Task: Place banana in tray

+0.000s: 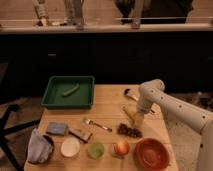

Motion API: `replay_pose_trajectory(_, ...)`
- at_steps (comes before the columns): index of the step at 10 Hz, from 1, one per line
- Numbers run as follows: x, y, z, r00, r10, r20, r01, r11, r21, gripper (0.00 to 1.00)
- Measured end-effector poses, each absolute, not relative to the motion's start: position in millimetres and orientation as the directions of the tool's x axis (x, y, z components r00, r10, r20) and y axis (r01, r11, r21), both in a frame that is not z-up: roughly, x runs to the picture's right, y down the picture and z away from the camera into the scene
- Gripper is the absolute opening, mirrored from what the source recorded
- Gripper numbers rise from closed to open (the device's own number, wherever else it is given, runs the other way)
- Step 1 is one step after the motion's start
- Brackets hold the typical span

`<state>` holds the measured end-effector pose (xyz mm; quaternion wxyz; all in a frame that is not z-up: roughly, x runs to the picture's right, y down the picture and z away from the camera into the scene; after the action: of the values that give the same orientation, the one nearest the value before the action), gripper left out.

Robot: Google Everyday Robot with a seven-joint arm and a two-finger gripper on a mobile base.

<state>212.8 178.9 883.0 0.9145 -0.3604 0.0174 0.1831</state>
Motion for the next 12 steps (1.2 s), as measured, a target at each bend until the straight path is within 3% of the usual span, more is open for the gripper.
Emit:
replay_pose_trajectory(4,211,181,889,0.938,0.311,-0.155,-0.333,0.672,-0.662,0.78)
replay_pose_trajectory(5,210,182,890,0.939,0.306,-0.153,-0.327,0.671,-0.665,0.72)
replay_pose_trajectory(12,212,170,882,0.948,0.292,-0.124,-0.297,0.683,-0.667,0.03)
